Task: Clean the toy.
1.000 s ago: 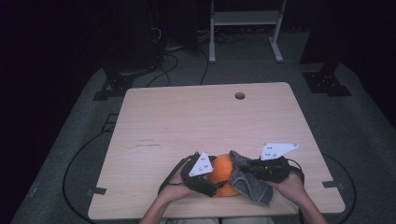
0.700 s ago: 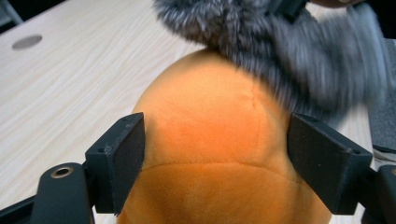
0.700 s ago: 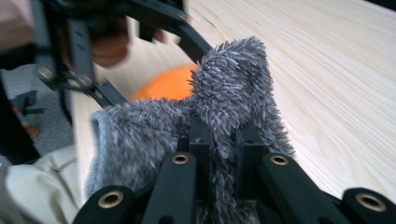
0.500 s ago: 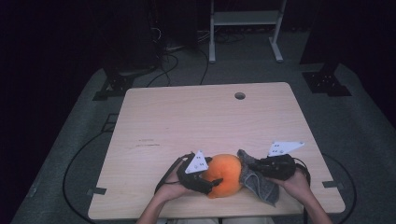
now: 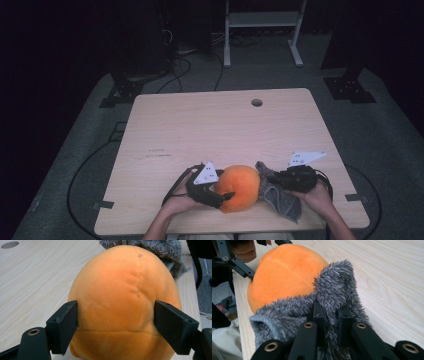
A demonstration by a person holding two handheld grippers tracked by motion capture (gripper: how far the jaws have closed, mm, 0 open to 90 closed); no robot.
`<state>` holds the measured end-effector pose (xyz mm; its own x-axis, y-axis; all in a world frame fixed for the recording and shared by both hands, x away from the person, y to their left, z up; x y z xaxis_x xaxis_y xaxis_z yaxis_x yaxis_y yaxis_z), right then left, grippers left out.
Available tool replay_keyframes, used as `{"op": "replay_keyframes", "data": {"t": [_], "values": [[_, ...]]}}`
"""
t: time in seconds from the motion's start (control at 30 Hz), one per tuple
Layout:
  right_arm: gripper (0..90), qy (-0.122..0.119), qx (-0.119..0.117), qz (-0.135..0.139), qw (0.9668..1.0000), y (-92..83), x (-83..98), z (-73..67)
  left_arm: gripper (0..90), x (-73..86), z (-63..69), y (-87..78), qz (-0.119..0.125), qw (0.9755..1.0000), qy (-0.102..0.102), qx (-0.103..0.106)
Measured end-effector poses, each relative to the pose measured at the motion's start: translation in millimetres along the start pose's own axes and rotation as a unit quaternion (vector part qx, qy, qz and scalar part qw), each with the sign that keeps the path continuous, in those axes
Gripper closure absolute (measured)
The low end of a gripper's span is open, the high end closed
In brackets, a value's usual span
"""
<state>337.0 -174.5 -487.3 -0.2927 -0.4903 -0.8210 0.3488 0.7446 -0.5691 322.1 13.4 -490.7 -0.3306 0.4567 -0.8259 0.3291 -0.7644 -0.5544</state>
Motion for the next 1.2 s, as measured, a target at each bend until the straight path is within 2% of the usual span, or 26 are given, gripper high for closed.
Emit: {"op": "replay_keyframes", "data": {"t": [0.1,0.13,0.23,0.27,0.3,0.33,0.4,0.47,0.53,0.57,0.6,0.63,0.67,0.77,0.8,0.83,0.87,0.9,0.93,0.97,1.0,1.03,1.07,1.1,1.13,1.2], "values": [[80.0,-0.002,-0.003,0.018,0.9998,-2.4,-7.5,-2.2,20.8,-0.1,-0.1,0.6,0.001,1.0000,-0.001,0.000],[80.0,-0.006,-0.014,0.037,0.9992,-3.1,-15.4,-6.8,20.8,-0.1,-0.1,0.7,0.002,1.0000,-0.001,0.002],[80.0,-0.006,-0.022,0.038,0.9990,-0.5,-16.3,-9.3,20.7,0.4,-0.4,0.1,0.003,1.0000,-0.002,0.003],[80.0,-0.009,-0.009,0.014,0.9998,4.4,-8.8,-6.6,20.7,0.7,-0.7,-0.6,0.004,1.0000,-0.003,0.003],[80.0,-0.009,-0.009,0.014,0.9998,4.4,-8.8,-6.6,20.6,0.7,-0.7,-0.6,0.004,1.0000,-0.003,0.003],[80.0,-0.012,0.008,-0.015,0.9998,7.4,0.8,-2.1,20.6,0.6,-0.4,-0.5,0.005,1.0000,-0.003,0.002],[80.1,-0.003,0.003,-0.012,0.9999,5.1,2.5,-0.3,20.4,0.3,0.0,-0.4,0.004,1.0000,-0.001,0.002],[80.0,-0.005,0.001,0.008,1.0000,-1.8,-5.1,-1.1,20.3,-0.2,0.4,0.2,0.004,1.0000,0.002,0.001],[80.0,-0.010,-0.007,0.042,0.9991,-10.2,-19.9,-5.7,20.2,-1.7,2.3,1.7,0.004,1.0000,0.006,0.001],[80.0,-0.010,-0.007,0.042,0.9991,-10.2,-19.9,-5.7,20.2,-1.7,2.3,1.7,0.004,1.0000,0.006,0.001],[80.0,-0.024,-0.008,0.058,0.9980,-14.4,-32.9,-12.1,20.1,-3.8,6.0,4.2,0.004,0.9999,0.014,0.000],[80.0,-0.024,-0.008,0.058,0.9980,-14.4,-32.9,-12.1,20.1,-3.8,6.0,4.2,0.004,0.9999,0.014,0.000],[80.0,-0.037,-0.030,0.077,0.9959,-13.5,-44.8,-23.8,20.1,-5.3,8.7,5.4,0.003,0.9997,0.022,-0.001],[79.8,-0.046,-0.035,0.070,0.9958,-7.9,-47.6,-29.5,19.0,-6.6,11.4,5.2,0.002,0.9996,0.027,-0.001],[79.7,-0.052,-0.033,0.058,0.9964,-2.9,-45.5,-30.5,19.0,-8.2,12.0,3.4,0.001,0.9995,0.031,-0.001],[79.8,-0.051,-0.035,0.035,0.9975,6.9,-36.3,-30.2,15.8,-10.1,12.4,2.0,0.004,0.9996,0.029,0.001],[79.8,-0.044,-0.037,0.036,0.9977,8.3,-33.5,-29.1,14.0,-15.1,11.0,-3.2,0.004,0.9999,0.012,0.007],[79.8,-0.044,-0.037,0.036,0.9977,8.3,-33.5,-29.1,12.3,-15.1,11.0,-3.2,0.004,0.9999,0.012,0.007],[79.8,-0.041,-0.035,0.031,0.9981,5.1,-30.2,-26.0,11.6,-20.7,6.9,-7.4,0.021,0.9997,-0.014,0.004],[79.8,-0.041,-0.035,0.031,0.9981,5.1,-30.2,-26.0,11.4,-20.7,6.9,-7.4,0.021,0.9997,-0.014,0.004],[79.8,-0.038,-0.037,0.032,0.9981,3.4,-27.2,-26.4,11.0,-19.3,2.8,-5.2,0.016,0.9994,-0.029,-0.001],[79.8,-0.038,-0.038,0.033,0.9980,3.1,-26.5,-26.7,9.8,-19.3,2.8,-5.2,0.016,0.9994,-0.029,-0.001],[79.8,-0.038,-0.039,0.032,0.9980,2.7,-26.2,-26.8,8.5,-12.0,1.9,3.5,-0.003,0.9990,-0.045,0.004],[79.8,-0.038,-0.040,0.033,0.9979,3.0,-26.4,-27.3,8.6,-8.7,2.7,7.3,-0.010,0.9981,-0.058,0.014],[79.8,-0.039,-0.040,0.032,0.9979,3.1,-26.3,-27.6,9.2,-6.5,3.3,9.5,-0.015,0.9977,-0.063,0.019],[79.8,-0.039,-0.039,0.030,0.9980,2.7,-25.6,-27.5,17.9,-7.2,5.7,8.5,-0.009,0.9984,-0.053,0.019]]}}
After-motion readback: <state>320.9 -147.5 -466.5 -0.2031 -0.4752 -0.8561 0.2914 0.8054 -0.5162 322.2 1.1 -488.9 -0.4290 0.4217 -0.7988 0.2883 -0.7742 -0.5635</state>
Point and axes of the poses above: each handheld gripper's, and its own axes: y roughly forward along the jaws, x roughly out of its underside, z roughly to its right, the point moved 9 cm from there along y, roughly forward along the jaws, and after that the axes turned 10 degrees about -y, right-handed, at the moved point
